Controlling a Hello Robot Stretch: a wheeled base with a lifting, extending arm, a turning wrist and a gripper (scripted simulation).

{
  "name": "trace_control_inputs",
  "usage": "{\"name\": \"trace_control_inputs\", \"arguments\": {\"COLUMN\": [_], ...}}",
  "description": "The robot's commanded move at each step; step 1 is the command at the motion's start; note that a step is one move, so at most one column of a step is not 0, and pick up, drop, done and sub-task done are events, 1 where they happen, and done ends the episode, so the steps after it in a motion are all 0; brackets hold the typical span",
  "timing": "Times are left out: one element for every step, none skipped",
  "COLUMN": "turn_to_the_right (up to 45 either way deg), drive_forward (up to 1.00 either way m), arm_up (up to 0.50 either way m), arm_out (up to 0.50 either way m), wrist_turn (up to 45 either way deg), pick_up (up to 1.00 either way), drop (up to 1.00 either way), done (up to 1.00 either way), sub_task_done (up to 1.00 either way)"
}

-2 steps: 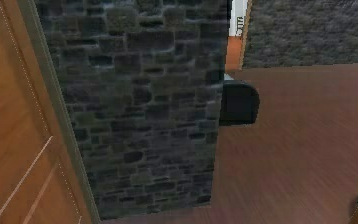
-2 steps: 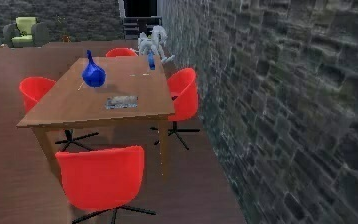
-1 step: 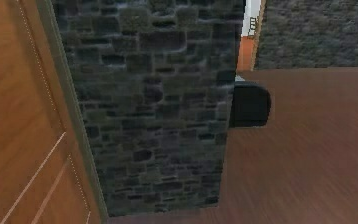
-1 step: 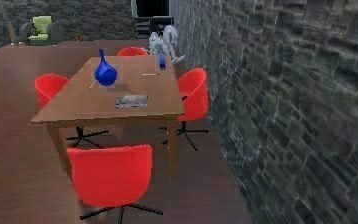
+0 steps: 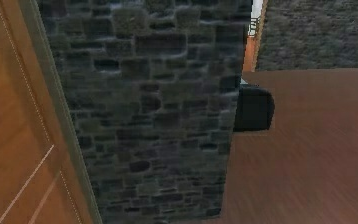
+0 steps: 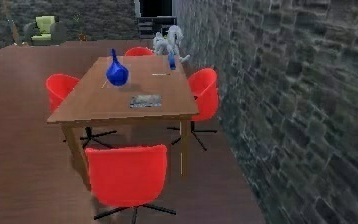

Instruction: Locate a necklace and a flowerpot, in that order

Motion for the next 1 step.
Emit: {"name": "trace_control_inputs", "arguments": {"turn_to_the_right": [33.0], "drive_forward": [0.0], "arm_up": [0.0], "arm_out": [0.0], "wrist_turn": [0.0], "pick_up": [0.0], "drop": [0.0], "done": [0.0], "sub_task_done": [0.0]}}
